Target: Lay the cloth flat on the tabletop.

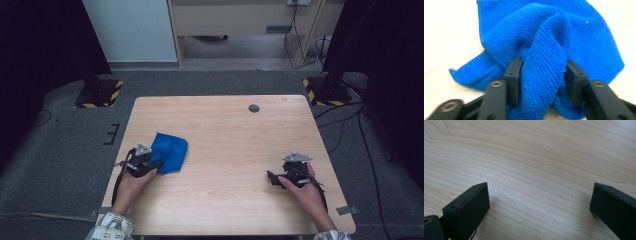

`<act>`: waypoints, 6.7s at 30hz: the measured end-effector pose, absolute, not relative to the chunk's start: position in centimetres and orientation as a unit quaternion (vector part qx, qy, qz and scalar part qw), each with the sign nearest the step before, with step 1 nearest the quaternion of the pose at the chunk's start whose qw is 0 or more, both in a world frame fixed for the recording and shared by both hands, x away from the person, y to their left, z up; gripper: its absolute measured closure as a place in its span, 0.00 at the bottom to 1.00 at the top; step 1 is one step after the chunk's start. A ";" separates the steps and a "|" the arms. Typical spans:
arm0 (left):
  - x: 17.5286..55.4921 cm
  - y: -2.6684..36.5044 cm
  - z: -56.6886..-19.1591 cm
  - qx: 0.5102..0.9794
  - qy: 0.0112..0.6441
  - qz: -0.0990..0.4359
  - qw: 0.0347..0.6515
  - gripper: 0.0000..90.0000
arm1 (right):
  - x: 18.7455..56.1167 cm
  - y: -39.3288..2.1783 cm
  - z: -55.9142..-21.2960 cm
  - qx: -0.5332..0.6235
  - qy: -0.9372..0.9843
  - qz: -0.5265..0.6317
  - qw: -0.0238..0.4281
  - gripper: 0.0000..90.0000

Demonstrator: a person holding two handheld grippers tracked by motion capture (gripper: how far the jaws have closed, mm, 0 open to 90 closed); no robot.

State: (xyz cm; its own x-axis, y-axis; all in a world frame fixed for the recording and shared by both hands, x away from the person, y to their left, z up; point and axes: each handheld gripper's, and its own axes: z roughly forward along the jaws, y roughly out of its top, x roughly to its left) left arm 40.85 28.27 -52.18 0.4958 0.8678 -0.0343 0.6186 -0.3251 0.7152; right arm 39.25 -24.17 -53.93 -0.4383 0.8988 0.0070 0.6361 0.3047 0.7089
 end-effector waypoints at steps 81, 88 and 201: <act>39.1 8.9 -52.3 0.847 0.337 0.134 0.389 0.63 | 39.2 -24.1 -53.9 0.489 0.784 0.326 0.200 0.03; 38.9 9.3 -51.6 0.837 0.346 0.126 0.406 0.34 | 39.2 -24.1 -53.9 0.485 0.786 0.327 0.200 0.03; 40.5 14.8 -51.7 0.852 0.344 0.154 0.364 0.68 | 39.3 -17.7 -52.0 0.405 0.808 0.398 0.158 0.78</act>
